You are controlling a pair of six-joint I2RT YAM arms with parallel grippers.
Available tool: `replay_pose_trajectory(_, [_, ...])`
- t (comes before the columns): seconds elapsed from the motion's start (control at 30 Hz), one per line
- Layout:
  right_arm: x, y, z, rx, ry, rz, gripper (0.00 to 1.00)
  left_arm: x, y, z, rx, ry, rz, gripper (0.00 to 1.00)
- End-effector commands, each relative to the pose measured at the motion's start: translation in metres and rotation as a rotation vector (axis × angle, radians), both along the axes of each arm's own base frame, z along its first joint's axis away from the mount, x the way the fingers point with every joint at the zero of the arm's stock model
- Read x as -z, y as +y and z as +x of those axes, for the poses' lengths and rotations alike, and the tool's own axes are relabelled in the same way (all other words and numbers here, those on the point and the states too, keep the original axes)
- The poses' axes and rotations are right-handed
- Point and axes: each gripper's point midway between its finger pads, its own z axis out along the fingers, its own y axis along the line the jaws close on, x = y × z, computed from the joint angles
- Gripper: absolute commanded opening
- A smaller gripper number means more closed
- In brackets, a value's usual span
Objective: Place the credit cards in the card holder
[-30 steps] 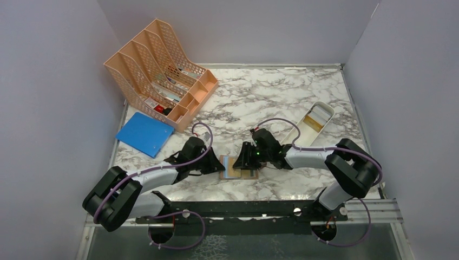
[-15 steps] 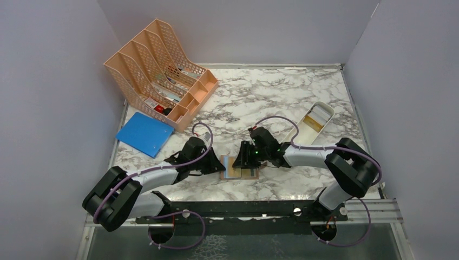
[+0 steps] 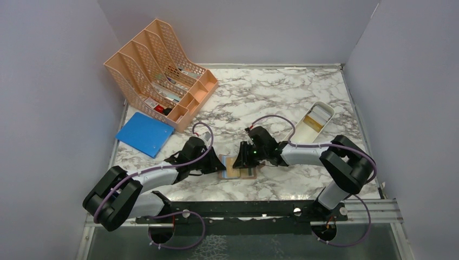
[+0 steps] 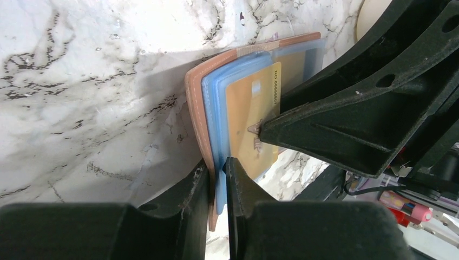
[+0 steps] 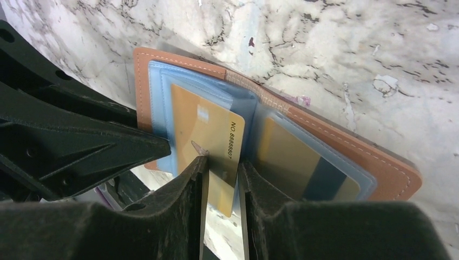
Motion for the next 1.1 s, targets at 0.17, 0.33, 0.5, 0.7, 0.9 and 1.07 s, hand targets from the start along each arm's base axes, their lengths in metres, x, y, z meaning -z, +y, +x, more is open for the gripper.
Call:
replay_pose_trajectory(0.17, [0.002, -0.009, -0.001, -0.002, -0.020, -0.086, 0.46, -0.027, -0.019, 0.004, 0.050, -0.069, -0.092, 0.27])
replay_pose_trajectory(0.33, [-0.001, -0.016, -0.002, 0.009, -0.026, -0.111, 0.47, -0.030, -0.016, 0.004, 0.037, -0.081, -0.093, 0.28])
replay_pose_trajectory(0.5, [-0.002, -0.018, -0.003, 0.016, -0.027, -0.114, 0.40, -0.034, -0.015, 0.004, 0.030, -0.092, -0.108, 0.24])
replay_pose_trajectory(0.7, [-0.007, -0.013, -0.003, 0.010, -0.035, -0.069, 0.34, -0.036, -0.018, 0.001, 0.048, -0.092, -0.130, 0.16])
replay_pose_trajectory(0.9, [-0.010, -0.006, -0.006, -0.009, -0.033, -0.016, 0.30, -0.038, -0.021, 0.002, 0.057, -0.094, -0.139, 0.10])
replay_pose_trajectory(1.07, [-0.006, -0.005, -0.009, -0.014, -0.016, -0.012, 0.29, -0.041, -0.022, 0.001, 0.066, -0.100, -0.146, 0.05])
